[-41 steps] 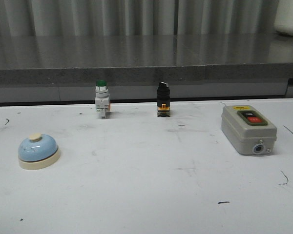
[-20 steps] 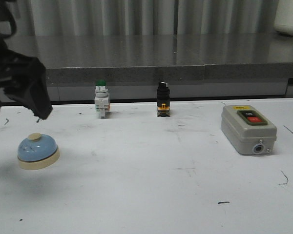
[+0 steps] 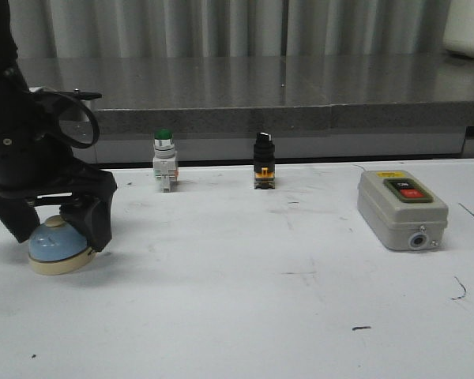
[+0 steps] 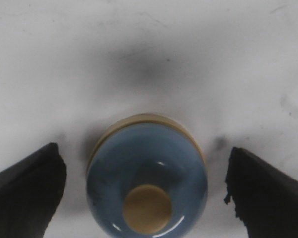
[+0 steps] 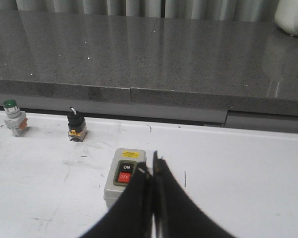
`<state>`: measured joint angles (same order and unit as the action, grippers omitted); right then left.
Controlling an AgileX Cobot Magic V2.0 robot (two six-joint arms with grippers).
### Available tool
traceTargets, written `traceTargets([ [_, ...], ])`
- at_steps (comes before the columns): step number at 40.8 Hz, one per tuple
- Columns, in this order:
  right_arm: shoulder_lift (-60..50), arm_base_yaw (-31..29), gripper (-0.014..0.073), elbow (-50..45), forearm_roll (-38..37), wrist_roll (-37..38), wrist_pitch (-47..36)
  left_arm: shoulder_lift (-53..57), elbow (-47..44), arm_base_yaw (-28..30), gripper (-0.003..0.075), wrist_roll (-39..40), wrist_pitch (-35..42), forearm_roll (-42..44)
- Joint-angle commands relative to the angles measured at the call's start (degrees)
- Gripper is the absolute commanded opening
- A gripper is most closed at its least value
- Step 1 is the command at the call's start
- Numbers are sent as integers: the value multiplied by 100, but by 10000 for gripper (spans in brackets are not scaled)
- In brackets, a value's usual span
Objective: Place and press bell with both arms
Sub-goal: 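Lower the left gripper and grasp the blue bell by its sides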
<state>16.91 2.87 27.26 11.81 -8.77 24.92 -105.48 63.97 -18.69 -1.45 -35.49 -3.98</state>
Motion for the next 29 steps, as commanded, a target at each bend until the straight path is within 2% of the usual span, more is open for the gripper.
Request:
traceTargets([
  [1,97,-36,-59,205,39,-35,-447,137,224,-31,619,50,8,5],
  [6,97,-36,-59,205,39,-35,-447,70,224,-31,611,50,-69,5],
  [8,97,-36,-59,205,39,-35,-447,60,224,-31,575,50,-91,5],
  [15,97,-36,-59,205,39,-35,-447,60,224,-31,316,50,-104,5],
  [18,97,-36,-59,205,39,-35,-447,60,236,-31,247,50,-117,5],
  [29,97,-36,-59,205,39,-35,-447,46,1008,-293,243,16,-851,5],
])
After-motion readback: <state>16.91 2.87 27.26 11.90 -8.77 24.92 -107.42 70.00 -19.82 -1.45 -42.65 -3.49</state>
